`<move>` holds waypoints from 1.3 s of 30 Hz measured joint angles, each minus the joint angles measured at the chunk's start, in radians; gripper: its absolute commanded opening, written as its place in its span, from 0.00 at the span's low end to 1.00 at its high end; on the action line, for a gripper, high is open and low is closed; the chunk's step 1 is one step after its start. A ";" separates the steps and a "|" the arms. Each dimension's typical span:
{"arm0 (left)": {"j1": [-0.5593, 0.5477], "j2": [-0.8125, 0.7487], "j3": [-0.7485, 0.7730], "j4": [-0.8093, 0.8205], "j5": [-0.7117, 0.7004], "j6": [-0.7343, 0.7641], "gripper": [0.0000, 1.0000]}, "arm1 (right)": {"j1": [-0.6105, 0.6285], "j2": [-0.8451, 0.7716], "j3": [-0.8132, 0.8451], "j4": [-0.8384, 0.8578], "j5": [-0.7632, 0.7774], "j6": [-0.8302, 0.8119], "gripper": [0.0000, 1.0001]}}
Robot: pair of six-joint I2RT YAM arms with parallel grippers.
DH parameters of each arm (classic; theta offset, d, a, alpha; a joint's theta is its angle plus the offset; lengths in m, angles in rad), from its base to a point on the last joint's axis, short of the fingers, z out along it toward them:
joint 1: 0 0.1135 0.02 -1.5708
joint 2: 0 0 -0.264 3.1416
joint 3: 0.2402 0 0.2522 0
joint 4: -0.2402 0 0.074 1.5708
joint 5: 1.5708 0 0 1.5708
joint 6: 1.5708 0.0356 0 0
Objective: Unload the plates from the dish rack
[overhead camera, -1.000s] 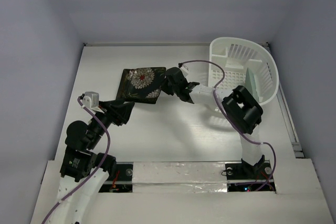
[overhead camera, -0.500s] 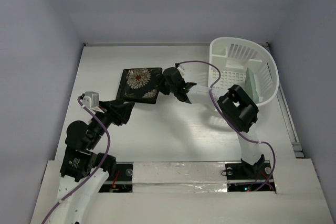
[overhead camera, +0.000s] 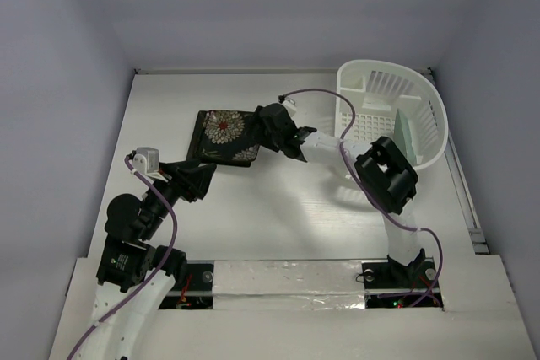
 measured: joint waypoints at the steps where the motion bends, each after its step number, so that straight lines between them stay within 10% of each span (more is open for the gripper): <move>1: 0.000 0.000 0.000 0.000 0.000 0.000 0.50 | 0.000 0.001 0.025 -0.038 0.010 -0.023 0.81; 8: 0.000 -0.001 0.000 0.000 0.000 0.000 0.50 | 0.000 0.002 0.188 -0.188 0.085 -0.182 0.77; 15: 0.000 -0.003 0.000 0.000 0.000 0.000 0.50 | 0.007 -0.077 0.112 -0.265 0.135 -0.309 0.00; 24: 0.000 -0.011 0.000 0.000 0.003 -0.001 0.50 | -0.005 -0.637 -0.052 -0.323 0.307 -0.523 0.00; 32: -0.004 -0.047 0.000 0.000 0.004 -0.001 0.50 | -0.382 -0.947 -0.206 -0.437 0.380 -0.621 0.00; 39: -0.026 -0.071 0.000 0.000 0.003 -0.001 0.51 | -0.437 -0.830 -0.215 -0.684 0.510 -0.685 0.41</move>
